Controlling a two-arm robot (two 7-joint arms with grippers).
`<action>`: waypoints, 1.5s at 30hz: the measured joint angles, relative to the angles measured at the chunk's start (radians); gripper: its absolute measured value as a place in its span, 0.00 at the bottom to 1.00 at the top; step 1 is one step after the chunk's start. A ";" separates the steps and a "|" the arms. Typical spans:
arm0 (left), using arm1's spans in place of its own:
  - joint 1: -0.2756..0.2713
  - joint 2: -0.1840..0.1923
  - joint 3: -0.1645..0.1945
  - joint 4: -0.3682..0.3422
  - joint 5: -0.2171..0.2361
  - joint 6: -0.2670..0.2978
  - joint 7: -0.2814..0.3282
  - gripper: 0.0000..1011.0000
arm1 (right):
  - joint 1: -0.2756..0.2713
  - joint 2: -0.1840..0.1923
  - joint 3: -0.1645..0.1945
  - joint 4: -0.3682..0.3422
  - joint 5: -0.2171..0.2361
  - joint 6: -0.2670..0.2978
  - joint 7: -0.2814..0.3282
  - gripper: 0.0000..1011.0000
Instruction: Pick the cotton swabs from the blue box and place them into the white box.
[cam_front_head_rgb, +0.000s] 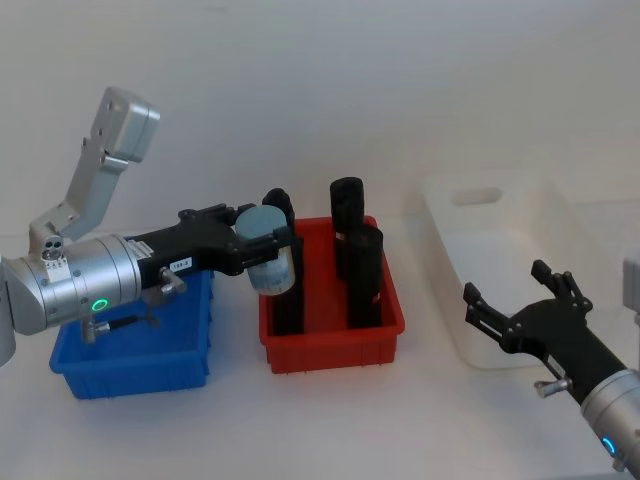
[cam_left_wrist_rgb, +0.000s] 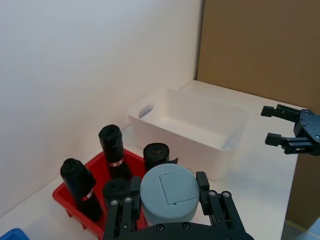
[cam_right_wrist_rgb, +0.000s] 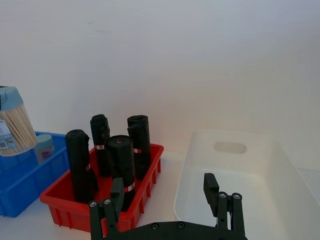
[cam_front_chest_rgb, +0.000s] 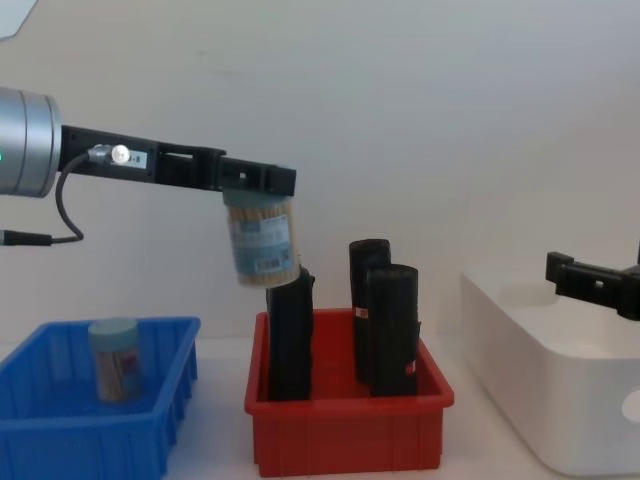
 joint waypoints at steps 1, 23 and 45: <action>-0.002 0.000 0.001 -0.003 -0.001 0.002 -0.009 0.66 | 0.000 0.000 0.000 0.000 0.000 0.000 0.000 0.99; -0.011 -0.002 0.011 -0.021 -0.008 0.019 -0.065 0.66 | 0.041 -0.037 -0.048 -0.006 -0.061 0.064 0.169 0.99; -0.013 -0.003 0.013 -0.024 -0.010 0.022 -0.075 0.66 | 0.161 -0.124 -0.119 0.040 -0.142 0.166 0.412 0.99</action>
